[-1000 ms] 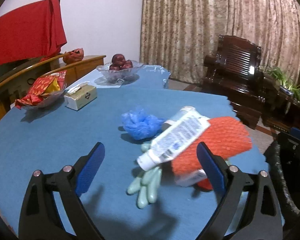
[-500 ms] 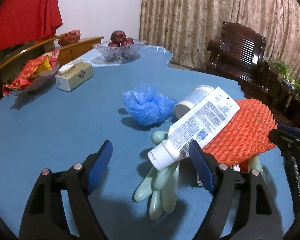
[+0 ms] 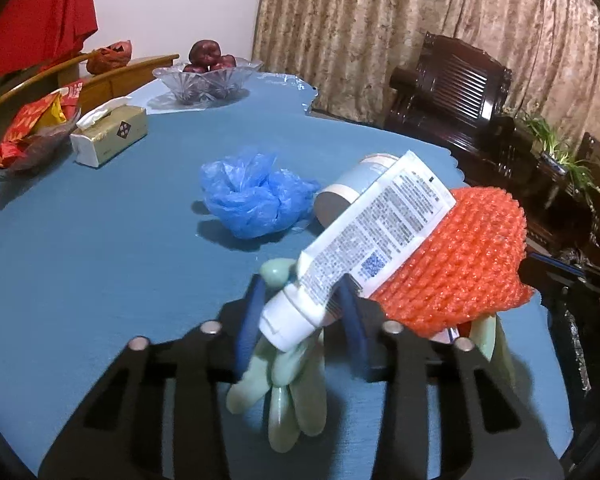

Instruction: Collect trash

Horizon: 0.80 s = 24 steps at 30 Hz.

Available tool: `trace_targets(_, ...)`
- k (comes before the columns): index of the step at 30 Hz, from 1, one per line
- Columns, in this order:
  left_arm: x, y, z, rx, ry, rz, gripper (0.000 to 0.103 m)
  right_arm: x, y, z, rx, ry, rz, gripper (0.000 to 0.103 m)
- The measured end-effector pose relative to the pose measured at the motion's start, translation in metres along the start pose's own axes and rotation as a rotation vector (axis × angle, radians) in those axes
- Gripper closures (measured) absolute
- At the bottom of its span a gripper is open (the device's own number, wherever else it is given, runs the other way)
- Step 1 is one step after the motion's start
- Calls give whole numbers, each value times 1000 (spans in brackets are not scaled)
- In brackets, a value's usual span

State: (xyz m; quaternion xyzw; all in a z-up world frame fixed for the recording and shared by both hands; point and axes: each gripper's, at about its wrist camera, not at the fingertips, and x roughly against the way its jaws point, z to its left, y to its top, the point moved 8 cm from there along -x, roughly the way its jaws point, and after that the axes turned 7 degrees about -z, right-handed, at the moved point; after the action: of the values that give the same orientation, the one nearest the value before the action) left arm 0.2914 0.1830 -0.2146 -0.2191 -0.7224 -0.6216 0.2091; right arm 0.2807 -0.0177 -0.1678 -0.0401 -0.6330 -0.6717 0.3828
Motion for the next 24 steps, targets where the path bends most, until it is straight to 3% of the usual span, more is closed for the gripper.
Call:
trace_targets(4, 10, 3, 1, 22, -16, -12, 95, 8, 5, -2, -10, 6, -22, 97)
trace_targets(10, 23, -8, -6, 22, -48, 22, 96, 18, 6, -2, -10, 2, -32, 97)
trace_targets(12, 24, -13, -6, 4, -31, 26, 90, 18, 2, -3, -11, -5, -24, 97)
trace_targets(14, 24, -15, -3, -13, 2, 18, 61, 16, -2, -5, -17, -9, -16, 97)
trace_targets(19, 10, -11, 10, -24, 34, 18, 43, 15, -3, -5, -22, -8, -13, 97)
trace_targets(24, -6, -10, 6, -55, -14, 38, 35, 9, -3, -4, -27, -5, -5, 97)
